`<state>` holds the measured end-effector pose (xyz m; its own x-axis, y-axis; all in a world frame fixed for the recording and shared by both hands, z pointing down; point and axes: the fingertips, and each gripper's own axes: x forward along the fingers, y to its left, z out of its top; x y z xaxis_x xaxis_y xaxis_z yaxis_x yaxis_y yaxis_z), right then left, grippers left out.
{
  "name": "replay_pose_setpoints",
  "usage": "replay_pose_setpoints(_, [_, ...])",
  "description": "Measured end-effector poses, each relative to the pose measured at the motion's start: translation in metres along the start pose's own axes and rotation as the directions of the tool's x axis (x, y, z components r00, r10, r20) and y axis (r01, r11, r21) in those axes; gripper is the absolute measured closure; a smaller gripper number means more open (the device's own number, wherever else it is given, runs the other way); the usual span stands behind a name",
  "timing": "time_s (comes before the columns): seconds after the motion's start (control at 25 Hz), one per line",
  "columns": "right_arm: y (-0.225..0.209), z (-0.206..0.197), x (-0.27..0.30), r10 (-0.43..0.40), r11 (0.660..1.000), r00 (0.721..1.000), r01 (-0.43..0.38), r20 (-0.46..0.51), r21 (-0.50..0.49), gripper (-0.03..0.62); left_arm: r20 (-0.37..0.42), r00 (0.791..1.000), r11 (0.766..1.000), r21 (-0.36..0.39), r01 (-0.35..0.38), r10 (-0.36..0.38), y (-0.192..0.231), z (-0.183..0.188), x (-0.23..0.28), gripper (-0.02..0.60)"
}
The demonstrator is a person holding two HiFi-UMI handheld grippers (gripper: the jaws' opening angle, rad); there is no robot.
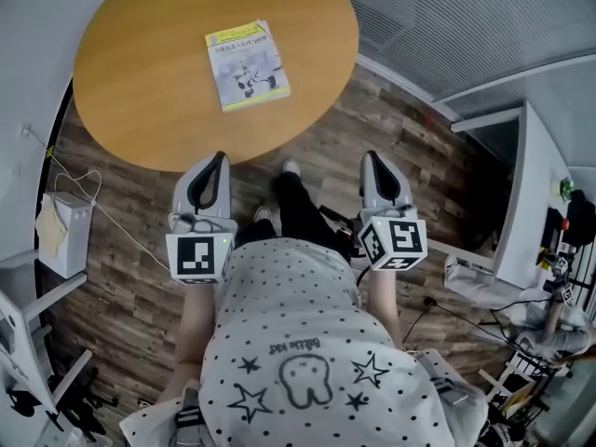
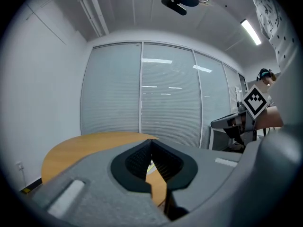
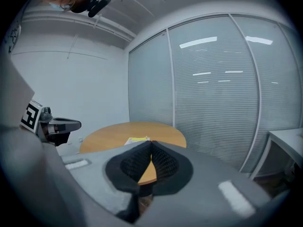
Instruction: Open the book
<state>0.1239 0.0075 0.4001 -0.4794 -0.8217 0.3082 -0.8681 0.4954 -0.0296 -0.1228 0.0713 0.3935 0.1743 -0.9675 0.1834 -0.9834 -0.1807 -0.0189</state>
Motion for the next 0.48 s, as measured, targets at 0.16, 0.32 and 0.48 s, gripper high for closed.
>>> replay_pose_setpoints(0.16, [-0.015, 0.002, 0.027, 0.031, 1.0, 0.999, -0.031, -0.012, 0.0, 0.589, -0.011, 1.0, 1.0, -0.003, -0.018, 0.018, 0.0, -0.003, 0.023, 0.572])
replay_pose_setpoints(0.32, [-0.034, 0.006, 0.06, 0.069, 0.998, 0.997, -0.069, -0.028, 0.0, 0.589, -0.019, 0.999, 0.999, -0.006, -0.042, 0.042, 0.001, 0.0, 0.054, 0.572])
replay_pose_setpoints(0.48, [-0.051, 0.017, 0.099, 0.131, 0.991, 0.991, -0.132, -0.04, -0.023, 0.589, -0.007, 0.996, 0.996, -0.003, -0.086, 0.086, 0.004, 0.011, 0.089, 0.572])
